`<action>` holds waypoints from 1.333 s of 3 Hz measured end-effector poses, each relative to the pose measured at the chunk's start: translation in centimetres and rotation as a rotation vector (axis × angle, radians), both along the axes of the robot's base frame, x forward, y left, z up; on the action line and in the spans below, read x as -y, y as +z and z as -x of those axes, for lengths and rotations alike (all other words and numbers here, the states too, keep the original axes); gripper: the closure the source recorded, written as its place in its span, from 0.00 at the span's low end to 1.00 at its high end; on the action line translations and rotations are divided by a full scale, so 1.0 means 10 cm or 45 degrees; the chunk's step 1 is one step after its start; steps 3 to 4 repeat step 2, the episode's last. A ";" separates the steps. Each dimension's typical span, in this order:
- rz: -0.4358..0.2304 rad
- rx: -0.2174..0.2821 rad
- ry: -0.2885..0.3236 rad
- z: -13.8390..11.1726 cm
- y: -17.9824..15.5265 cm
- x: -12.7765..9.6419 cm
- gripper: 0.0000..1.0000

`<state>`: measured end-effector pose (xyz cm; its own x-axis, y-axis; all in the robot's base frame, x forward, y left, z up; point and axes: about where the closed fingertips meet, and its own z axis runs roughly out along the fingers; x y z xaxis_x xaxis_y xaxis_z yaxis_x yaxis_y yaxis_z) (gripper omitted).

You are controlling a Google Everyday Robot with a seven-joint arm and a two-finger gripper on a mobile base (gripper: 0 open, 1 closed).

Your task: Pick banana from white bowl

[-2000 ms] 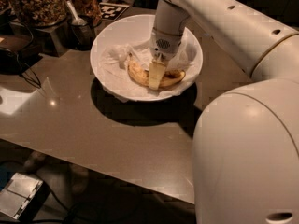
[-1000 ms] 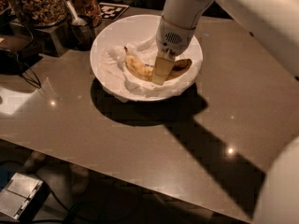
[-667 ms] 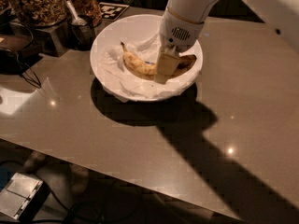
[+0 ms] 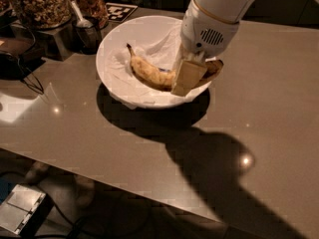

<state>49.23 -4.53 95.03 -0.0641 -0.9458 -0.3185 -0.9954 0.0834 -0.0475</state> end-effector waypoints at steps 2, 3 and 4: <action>-0.004 0.077 0.021 0.49 0.14 0.23 1.00; -0.004 0.077 0.021 0.49 0.14 0.23 1.00; -0.004 0.077 0.021 0.49 0.14 0.23 1.00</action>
Offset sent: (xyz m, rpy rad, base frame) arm -0.0730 -0.0379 0.0150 -0.0206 -0.0736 0.0388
